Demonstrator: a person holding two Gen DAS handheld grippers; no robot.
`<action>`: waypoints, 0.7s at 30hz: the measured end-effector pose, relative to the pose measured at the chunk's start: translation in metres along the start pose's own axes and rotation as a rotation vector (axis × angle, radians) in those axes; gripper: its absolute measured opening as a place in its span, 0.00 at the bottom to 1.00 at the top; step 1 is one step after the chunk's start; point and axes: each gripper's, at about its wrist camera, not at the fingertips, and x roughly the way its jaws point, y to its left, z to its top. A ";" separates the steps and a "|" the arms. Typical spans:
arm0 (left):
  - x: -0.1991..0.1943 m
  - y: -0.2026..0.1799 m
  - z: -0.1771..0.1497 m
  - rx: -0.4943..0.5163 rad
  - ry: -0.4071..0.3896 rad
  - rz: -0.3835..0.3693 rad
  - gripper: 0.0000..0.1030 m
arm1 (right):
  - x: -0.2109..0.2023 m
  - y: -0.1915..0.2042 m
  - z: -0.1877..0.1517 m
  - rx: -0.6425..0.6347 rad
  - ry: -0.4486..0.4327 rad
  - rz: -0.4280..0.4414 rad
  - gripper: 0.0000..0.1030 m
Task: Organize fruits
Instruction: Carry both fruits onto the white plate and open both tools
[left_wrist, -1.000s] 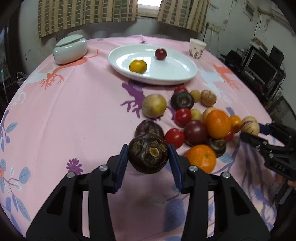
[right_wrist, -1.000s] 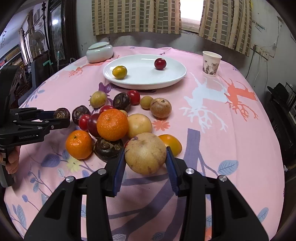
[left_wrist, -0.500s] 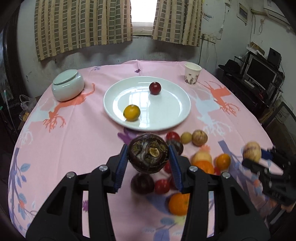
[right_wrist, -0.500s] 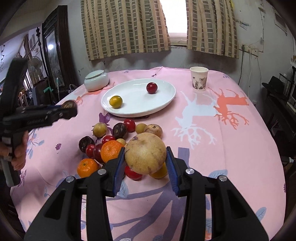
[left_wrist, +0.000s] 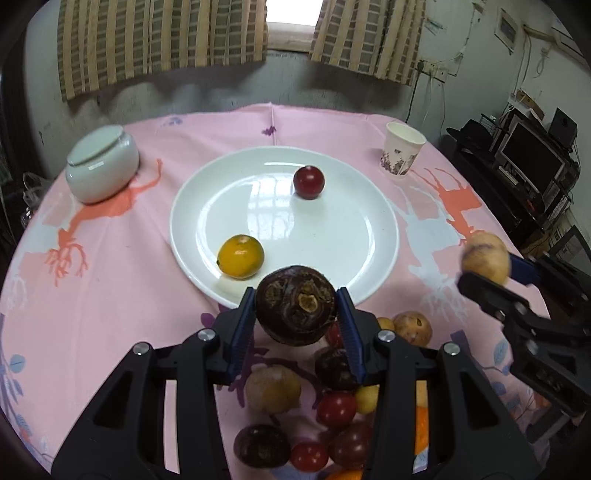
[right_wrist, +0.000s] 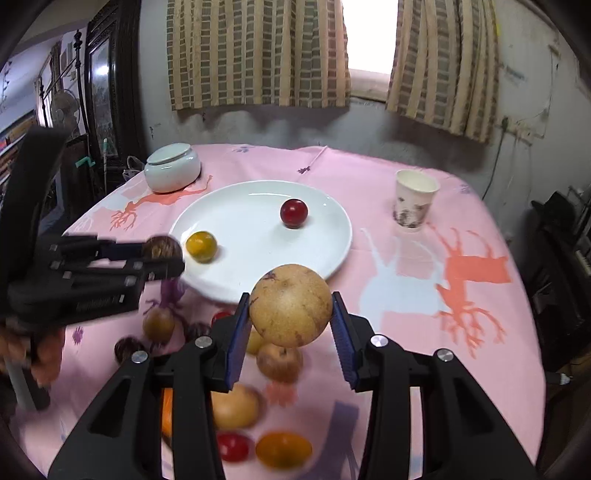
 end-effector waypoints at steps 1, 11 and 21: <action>0.006 0.001 0.000 0.000 0.006 0.005 0.43 | 0.011 -0.001 0.005 -0.003 0.010 0.004 0.41; 0.047 0.012 0.005 -0.011 0.036 0.070 0.43 | 0.091 0.007 0.028 -0.053 0.152 -0.003 0.41; 0.027 0.028 0.015 -0.069 -0.054 0.138 0.67 | 0.082 0.009 0.027 -0.025 0.138 -0.029 0.45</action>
